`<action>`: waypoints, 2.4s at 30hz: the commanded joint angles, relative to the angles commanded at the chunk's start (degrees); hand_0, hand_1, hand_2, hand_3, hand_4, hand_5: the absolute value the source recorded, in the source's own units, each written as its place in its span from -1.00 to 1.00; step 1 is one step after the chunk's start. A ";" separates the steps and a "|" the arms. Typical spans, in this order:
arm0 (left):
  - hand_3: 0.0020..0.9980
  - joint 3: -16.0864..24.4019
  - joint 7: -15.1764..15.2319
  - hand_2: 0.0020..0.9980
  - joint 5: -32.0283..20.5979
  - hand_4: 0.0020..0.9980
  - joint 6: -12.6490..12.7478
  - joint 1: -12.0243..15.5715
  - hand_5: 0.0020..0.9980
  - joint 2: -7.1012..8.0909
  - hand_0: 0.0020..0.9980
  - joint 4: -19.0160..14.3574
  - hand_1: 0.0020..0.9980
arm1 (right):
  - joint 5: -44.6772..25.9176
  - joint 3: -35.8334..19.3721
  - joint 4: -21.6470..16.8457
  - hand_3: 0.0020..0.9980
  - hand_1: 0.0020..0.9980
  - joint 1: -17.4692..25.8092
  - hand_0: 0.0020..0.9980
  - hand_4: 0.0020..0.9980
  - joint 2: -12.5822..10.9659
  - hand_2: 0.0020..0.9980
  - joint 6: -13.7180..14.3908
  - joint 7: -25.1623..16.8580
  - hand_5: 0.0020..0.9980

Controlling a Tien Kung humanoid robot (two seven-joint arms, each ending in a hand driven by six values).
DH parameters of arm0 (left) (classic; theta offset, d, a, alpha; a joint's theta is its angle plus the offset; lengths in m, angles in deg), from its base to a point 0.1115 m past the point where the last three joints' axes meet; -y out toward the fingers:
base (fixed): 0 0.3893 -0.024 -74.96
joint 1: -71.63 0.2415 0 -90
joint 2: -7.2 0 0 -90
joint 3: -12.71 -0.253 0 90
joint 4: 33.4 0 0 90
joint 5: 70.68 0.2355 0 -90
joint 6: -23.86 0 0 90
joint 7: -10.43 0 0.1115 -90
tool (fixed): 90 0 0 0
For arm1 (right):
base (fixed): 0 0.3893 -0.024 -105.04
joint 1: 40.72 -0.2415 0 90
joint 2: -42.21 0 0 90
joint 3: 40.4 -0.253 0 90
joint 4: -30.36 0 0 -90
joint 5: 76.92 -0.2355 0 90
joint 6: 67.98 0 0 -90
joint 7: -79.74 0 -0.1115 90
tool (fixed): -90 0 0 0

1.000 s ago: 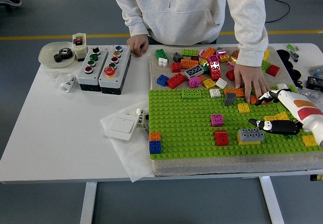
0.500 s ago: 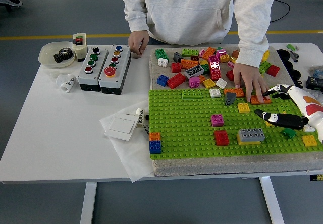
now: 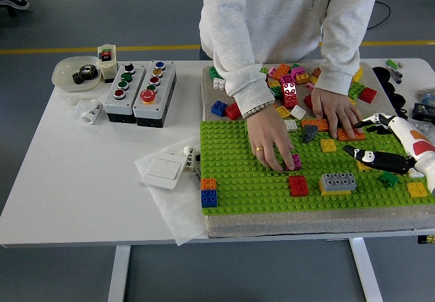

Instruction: Pick up the brick,pile it on top of brick,press brick,pick up the brick,pile it on top of brick,press brick

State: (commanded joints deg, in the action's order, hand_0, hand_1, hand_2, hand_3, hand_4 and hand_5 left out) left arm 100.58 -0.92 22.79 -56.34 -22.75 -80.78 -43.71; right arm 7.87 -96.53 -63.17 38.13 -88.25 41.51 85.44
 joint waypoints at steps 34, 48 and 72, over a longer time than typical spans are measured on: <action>0.24 -0.55 -0.47 0.68 -0.13 0.31 0.35 0.21 0.38 -0.10 0.56 0.00 0.59 | -2.23 -1.63 0.90 0.38 0.45 0.29 0.50 0.80 1.85 0.52 2.19 -0.75 0.07; 0.24 -1.01 -0.30 0.68 -0.49 0.30 0.22 0.51 0.38 -0.07 0.55 0.00 0.59 | 1.86 -1.88 -2.34 0.32 0.43 1.54 0.49 0.80 -0.03 0.48 -2.70 2.30 0.08; 0.24 -0.94 -0.29 0.67 -0.33 0.29 0.18 0.44 0.38 0.34 0.55 0.00 0.58 | 2.97 1.36 -8.40 0.28 0.40 4.17 0.45 0.82 -2.68 0.45 -11.74 3.83 0.11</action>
State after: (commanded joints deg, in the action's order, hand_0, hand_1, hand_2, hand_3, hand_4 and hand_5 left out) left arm 99.64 -1.21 22.46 -56.16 -22.31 -80.44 -43.71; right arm 10.84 -95.18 -71.57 42.30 -90.94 29.77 89.27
